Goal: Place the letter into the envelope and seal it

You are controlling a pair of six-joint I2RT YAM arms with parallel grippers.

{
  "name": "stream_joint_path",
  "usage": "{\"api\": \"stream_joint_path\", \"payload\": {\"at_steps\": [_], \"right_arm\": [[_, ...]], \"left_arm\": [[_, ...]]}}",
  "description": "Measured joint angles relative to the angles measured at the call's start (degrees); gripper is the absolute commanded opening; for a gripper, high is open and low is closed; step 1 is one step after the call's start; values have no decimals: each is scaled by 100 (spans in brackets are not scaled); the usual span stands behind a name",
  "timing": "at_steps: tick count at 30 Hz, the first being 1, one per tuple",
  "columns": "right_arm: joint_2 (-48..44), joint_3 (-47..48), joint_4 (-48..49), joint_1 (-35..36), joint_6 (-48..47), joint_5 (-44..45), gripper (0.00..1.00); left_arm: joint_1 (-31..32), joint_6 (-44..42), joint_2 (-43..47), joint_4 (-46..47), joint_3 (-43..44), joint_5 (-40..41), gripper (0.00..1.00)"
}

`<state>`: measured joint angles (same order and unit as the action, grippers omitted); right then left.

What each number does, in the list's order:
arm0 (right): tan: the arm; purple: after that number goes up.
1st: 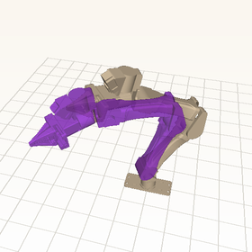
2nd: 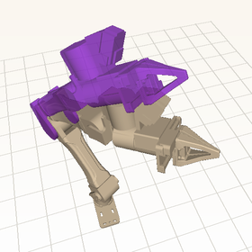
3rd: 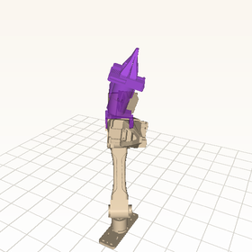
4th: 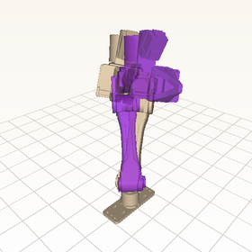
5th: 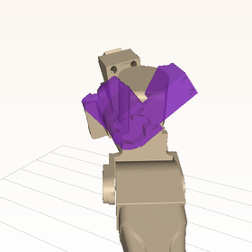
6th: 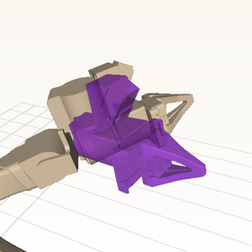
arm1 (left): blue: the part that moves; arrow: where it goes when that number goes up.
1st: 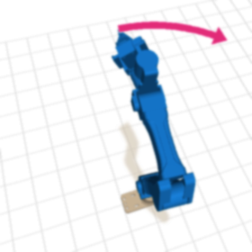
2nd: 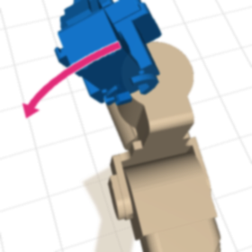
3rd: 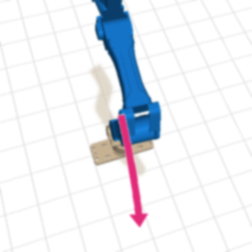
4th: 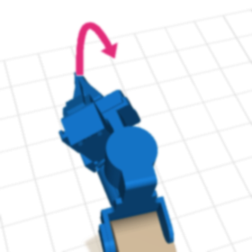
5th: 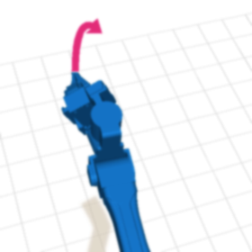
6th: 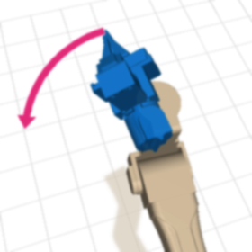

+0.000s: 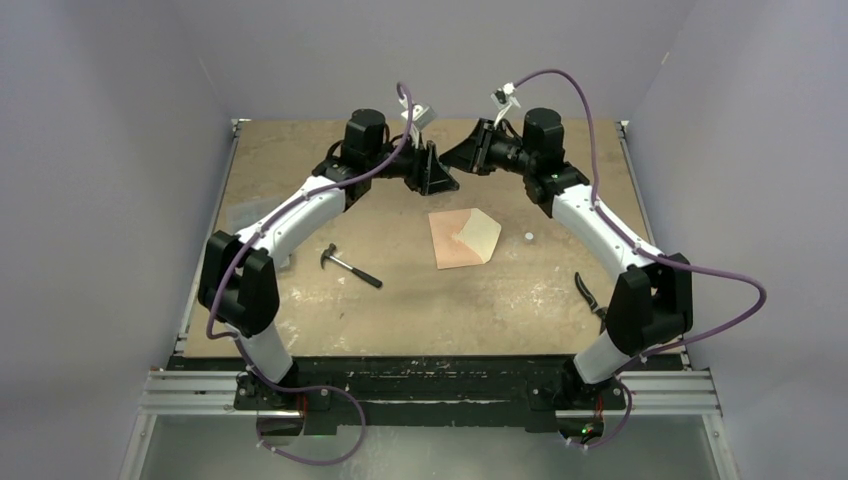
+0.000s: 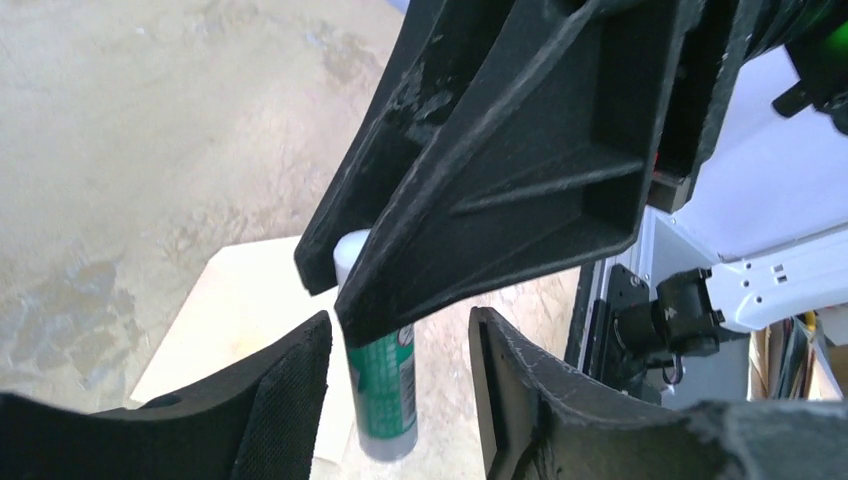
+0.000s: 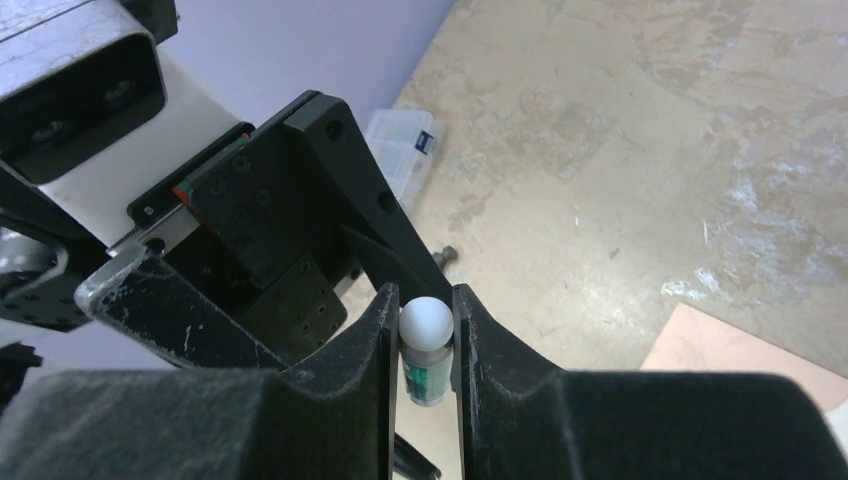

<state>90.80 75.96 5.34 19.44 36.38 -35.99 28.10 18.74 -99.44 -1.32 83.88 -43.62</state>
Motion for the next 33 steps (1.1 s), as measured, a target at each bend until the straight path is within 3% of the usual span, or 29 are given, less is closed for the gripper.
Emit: {"api": "stream_joint_path", "payload": {"at_steps": [8,15,17,18,22,24,27,33], "right_arm": [[0,20,-391,0,-507,-160,12],[81,22,-431,0,-699,-382,14],[85,22,-428,0,-704,-411,17],[85,22,-415,0,-706,-409,22],[101,13,-393,-15,-595,-396,65],[83,-39,-245,-35,-435,-363,76],[-127,-319,151,-37,-146,-293,84],[-935,-1003,872,-20,133,120,83]], "left_arm": [[-116,-120,-55,-452,0,-175,31],[-136,201,-131,-168,-57,-323,29],[-136,341,-131,39,-125,-308,9],[-136,474,-131,192,-192,-315,1],[-125,927,-94,984,-605,-256,0],[-131,1082,-81,1158,-791,-197,0],[-136,1202,-81,1241,-916,-28,0],[-136,1364,28,1766,-1047,247,0]]}}
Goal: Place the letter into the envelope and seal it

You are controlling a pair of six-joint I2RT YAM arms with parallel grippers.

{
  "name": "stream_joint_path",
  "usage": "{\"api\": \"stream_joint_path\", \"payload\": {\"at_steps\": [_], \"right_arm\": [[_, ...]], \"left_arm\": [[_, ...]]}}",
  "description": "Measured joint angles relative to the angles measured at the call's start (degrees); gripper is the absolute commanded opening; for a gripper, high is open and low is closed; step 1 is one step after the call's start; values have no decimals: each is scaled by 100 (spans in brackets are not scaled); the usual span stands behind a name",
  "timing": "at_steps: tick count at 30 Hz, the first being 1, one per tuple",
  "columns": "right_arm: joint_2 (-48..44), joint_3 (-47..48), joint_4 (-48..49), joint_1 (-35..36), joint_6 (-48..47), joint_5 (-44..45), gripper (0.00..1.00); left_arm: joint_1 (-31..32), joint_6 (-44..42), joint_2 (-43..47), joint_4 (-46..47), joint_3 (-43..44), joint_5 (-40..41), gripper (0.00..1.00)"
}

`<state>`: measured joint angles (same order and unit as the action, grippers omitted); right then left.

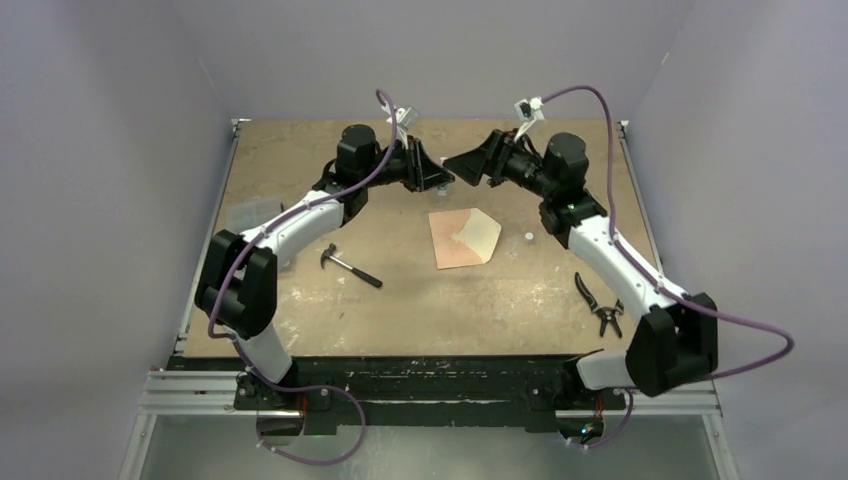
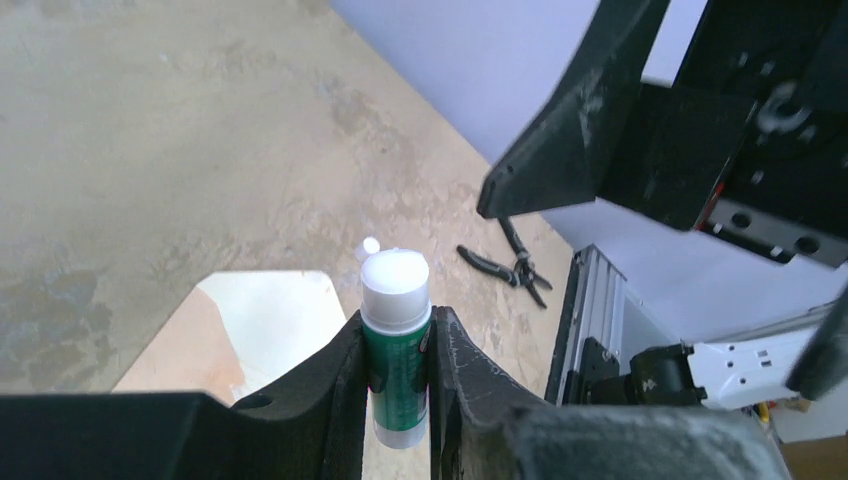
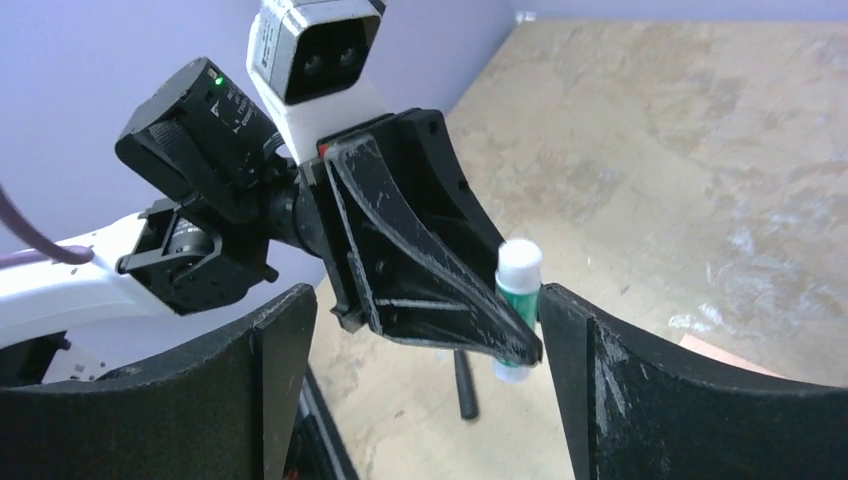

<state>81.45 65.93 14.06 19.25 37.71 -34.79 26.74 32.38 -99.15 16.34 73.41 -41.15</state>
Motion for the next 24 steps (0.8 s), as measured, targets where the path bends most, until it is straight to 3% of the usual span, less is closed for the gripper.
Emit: {"api": "stream_joint_path", "payload": {"at_steps": [6,15,17,24], "right_arm": [[-881,-1169,1047,0,232,562,69],[-487,-1147,1926,0,813,546,60],[-291,-1064,2275,0,1139,417,51],[-50,-946,2957,0,1626,205,42]], "left_arm": [[0,518,264,857,-39,326,0],[0,1668,354,1335,245,942,0],[0,1956,358,1421,380,1003,0],[0,2319,374,1648,428,1003,0]]}}
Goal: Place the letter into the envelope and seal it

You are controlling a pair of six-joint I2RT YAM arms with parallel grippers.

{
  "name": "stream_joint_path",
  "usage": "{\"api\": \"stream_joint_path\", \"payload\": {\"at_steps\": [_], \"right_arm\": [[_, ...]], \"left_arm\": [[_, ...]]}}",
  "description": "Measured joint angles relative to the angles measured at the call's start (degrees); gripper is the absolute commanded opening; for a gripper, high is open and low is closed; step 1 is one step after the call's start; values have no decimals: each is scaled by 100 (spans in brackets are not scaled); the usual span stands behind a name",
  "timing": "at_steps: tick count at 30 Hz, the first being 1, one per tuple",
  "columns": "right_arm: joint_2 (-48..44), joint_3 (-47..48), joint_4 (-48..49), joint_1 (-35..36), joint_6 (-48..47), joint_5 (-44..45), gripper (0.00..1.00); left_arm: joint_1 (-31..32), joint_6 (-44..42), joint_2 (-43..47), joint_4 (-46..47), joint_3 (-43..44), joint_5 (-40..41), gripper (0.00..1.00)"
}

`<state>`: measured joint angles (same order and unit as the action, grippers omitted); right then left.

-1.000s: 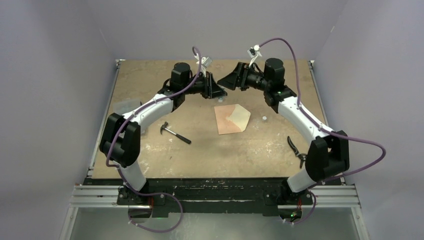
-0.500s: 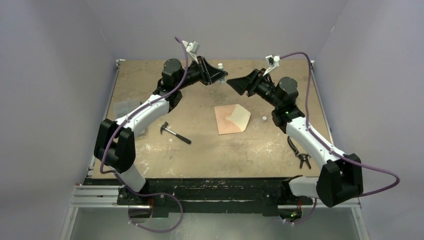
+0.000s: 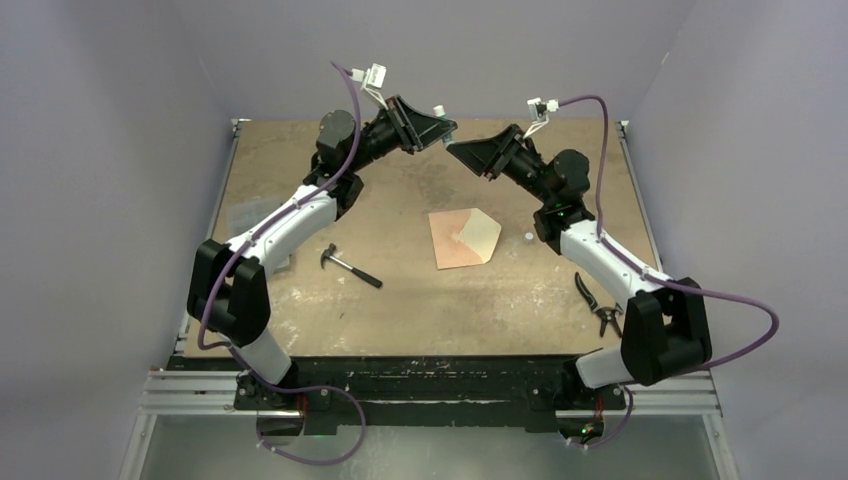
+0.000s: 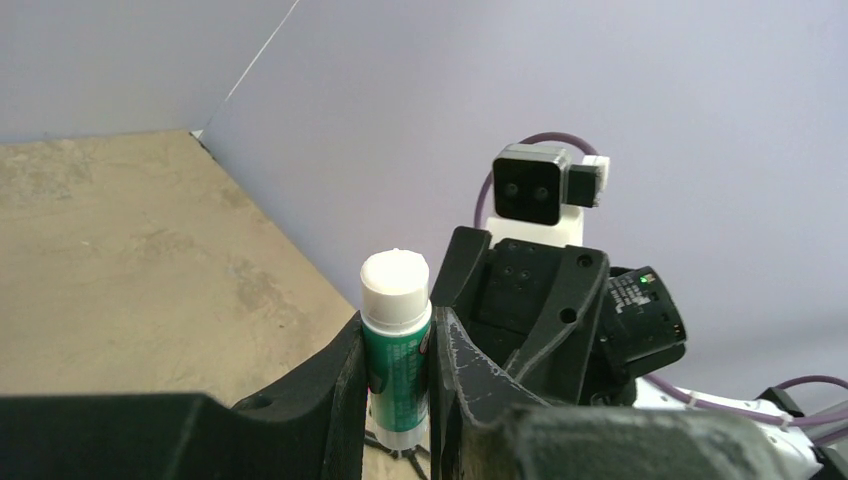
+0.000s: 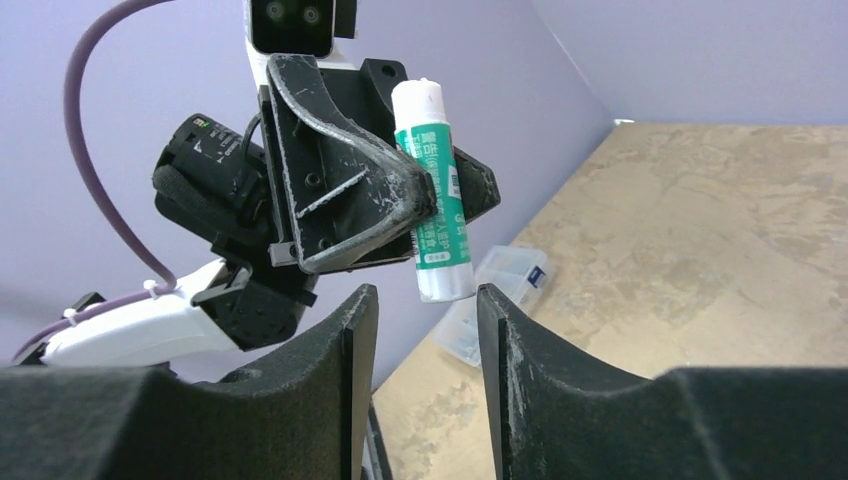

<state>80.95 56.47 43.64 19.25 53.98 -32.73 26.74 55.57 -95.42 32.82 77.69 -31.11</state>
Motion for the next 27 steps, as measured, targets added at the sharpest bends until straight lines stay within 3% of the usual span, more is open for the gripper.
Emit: {"api": "stream_joint_path", "payload": {"at_steps": [2,6,9,18,27], "right_arm": [[94,9,219,0,179,-68,38],[313,131,474,2,468,-166,18],[354,153,640,7,695,-197,10],[715,195,1945,-4,1834,-407,15],[1073,181,3189,22,3508,-221,10]], "left_arm": [[0,144,0,101,0,-15,0],[0,389,0,352,0,-20,0],[-4,518,0,448,0,-22,0],[-11,850,11,852,98,-149,0],[-11,1213,11,1773,-15,-201,0]]}}
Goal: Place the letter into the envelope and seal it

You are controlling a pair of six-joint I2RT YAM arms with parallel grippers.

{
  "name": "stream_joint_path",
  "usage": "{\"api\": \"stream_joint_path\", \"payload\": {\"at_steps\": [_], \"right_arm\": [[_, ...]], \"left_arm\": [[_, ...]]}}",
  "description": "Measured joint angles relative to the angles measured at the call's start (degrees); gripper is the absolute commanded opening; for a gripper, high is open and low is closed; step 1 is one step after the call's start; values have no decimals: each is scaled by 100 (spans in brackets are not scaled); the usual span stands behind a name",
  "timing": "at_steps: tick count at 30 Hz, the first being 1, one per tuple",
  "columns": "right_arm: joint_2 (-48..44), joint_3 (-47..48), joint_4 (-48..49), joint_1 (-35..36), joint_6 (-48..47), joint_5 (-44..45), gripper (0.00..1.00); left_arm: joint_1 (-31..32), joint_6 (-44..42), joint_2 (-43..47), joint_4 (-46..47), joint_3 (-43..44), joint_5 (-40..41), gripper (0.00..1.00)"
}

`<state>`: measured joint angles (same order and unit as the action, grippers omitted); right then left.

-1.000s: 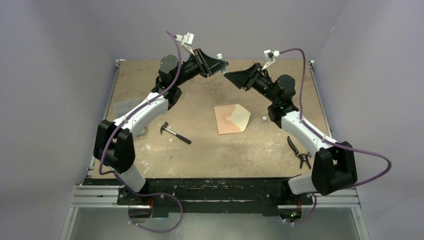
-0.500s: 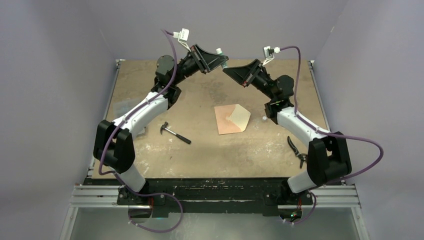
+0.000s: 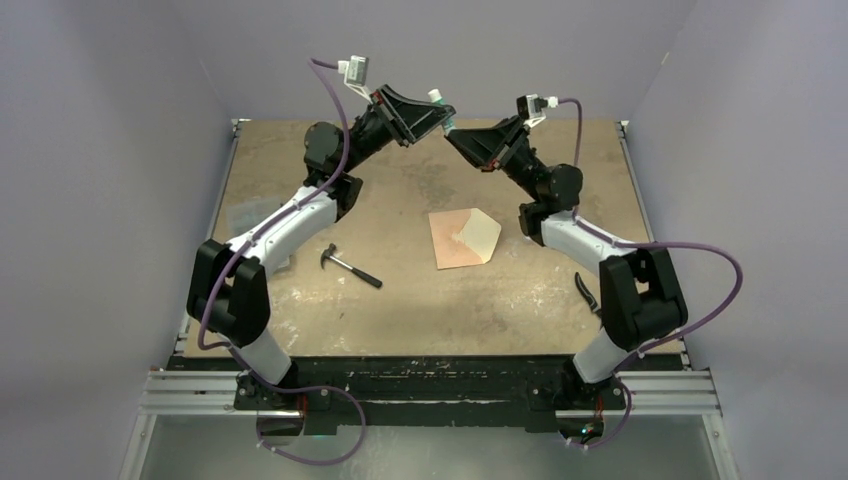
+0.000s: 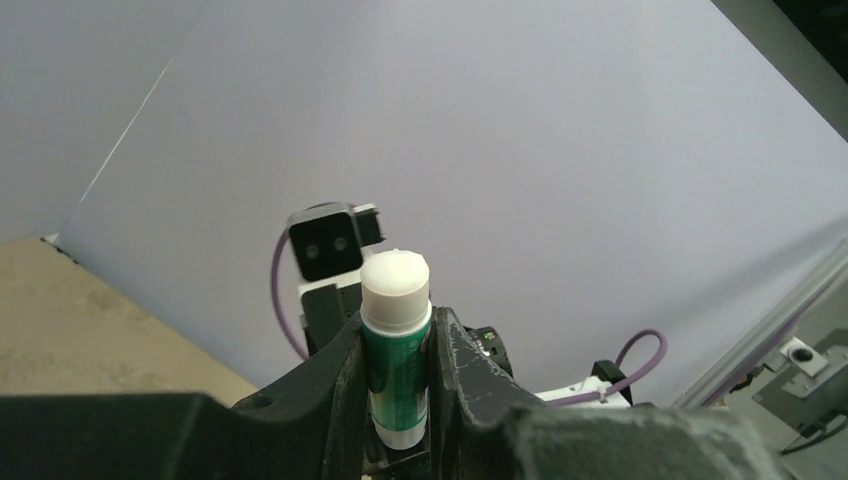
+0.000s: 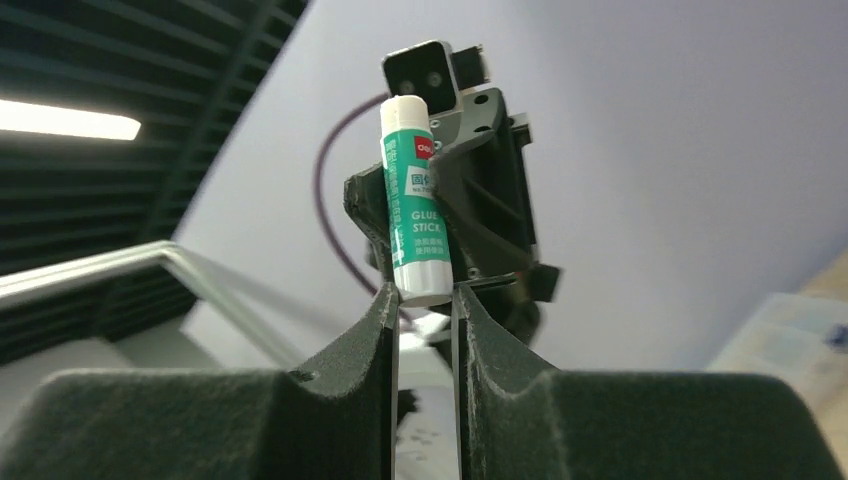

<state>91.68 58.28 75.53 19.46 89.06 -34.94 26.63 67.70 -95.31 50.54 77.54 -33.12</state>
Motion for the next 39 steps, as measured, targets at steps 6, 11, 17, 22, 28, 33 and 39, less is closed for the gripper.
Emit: {"api": "stream_joint_path", "payload": {"at_steps": [6,11,17,22,28,33,39], "right_arm": [[391,-278,1106,195,2022,651,10],[564,-345,1237,378,2699,1263,35],[667,-457,1207,227,2966,1556,72],[824,-457,1176,81,2463,750,78],[391,-457,804,114,540,-83,81],[-505,-450,-35,116,-968,92,81],[-776,92,-1578,122,-2511,693,73]], "left_arm": [[13,168,-76,1091,-249,-90,0],[9,13,-127,1191,-251,-22,0],[28,-308,-37,962,-249,127,0],[39,-476,17,138,-55,341,0],[39,-498,-2,-966,411,470,0],[39,-557,-44,-2094,754,667,0],[37,-420,-192,-2664,870,750,0]]}}
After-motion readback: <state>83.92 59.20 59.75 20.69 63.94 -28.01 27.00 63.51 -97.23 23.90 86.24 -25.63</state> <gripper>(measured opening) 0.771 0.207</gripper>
